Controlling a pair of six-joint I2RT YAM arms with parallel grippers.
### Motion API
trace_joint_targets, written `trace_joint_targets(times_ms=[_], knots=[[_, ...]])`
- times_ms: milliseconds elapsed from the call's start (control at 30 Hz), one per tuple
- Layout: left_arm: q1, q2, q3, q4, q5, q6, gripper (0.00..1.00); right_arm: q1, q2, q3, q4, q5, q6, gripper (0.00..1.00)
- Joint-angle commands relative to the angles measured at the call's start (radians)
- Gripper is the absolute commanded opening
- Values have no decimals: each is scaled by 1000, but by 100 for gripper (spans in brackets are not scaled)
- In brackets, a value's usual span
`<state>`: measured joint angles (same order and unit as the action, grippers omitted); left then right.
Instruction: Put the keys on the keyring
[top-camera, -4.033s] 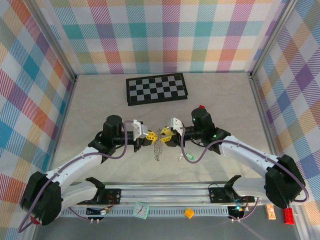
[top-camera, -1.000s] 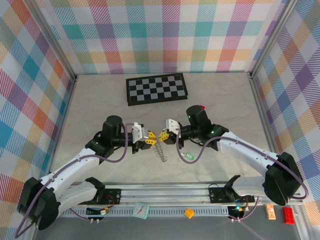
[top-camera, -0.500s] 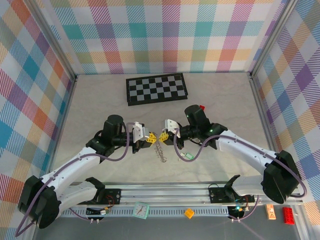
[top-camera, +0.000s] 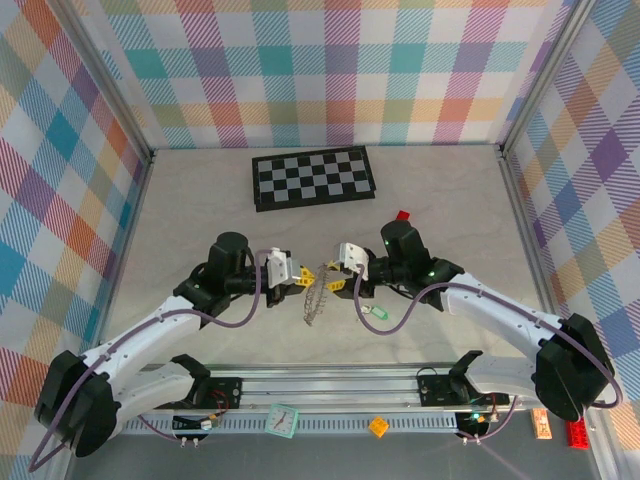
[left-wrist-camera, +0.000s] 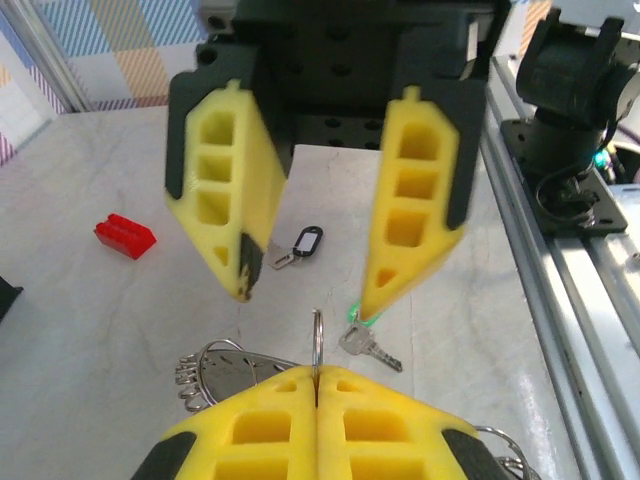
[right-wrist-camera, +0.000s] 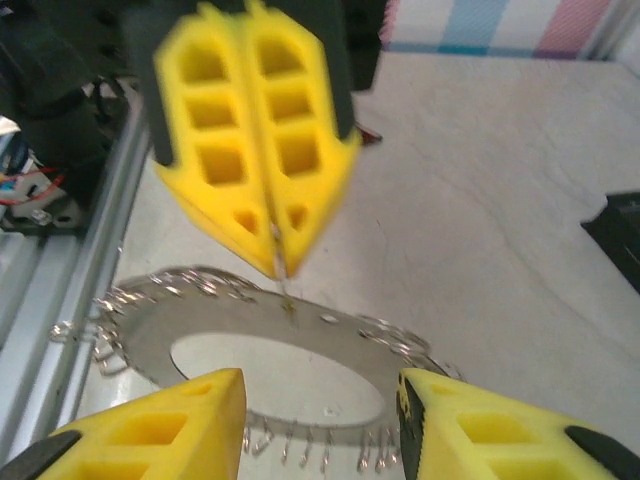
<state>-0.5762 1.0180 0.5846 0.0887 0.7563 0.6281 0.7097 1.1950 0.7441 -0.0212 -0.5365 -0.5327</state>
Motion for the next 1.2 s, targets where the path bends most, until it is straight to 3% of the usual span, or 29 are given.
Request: trace_joint_targets(times_ms=[0, 167, 633, 1100, 1167], knots=[[-37, -43, -18, 52, -71, 105, 0, 1, -12, -20, 23, 15, -44, 43], [-72, -60, -31, 57, -132, 175, 0, 19, -9, -42, 76, 30, -117, 42], [-102, -58, -37, 63, -158, 240, 0, 54, 12, -42, 131, -17, -164, 32], [-102, -36, -22, 45, -124, 215, 0, 60, 28, -38, 191, -43, -121, 13], [-102, -33, -17, 42, -134, 202, 0, 60, 29, -35, 184, -37, -119, 18]])
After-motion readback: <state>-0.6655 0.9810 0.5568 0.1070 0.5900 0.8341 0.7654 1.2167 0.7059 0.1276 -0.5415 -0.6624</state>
